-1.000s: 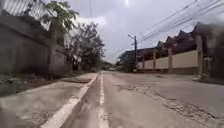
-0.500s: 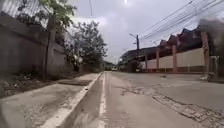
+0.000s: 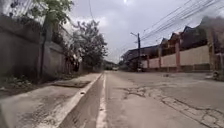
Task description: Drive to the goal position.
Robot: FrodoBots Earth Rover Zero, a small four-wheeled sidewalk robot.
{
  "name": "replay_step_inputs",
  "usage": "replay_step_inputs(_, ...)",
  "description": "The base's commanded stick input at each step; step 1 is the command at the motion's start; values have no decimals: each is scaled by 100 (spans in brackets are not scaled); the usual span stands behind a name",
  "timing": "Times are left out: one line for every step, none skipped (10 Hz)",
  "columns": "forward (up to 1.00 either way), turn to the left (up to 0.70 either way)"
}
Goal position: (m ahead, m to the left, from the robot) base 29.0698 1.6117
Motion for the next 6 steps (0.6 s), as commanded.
replay_step_inputs(70,0)
replay_step_inputs(70,0)
replay_step_inputs(70,0)
replay_step_inputs(70,0)
replay_step_inputs(70,0)
replay_step_inputs(70,-1)
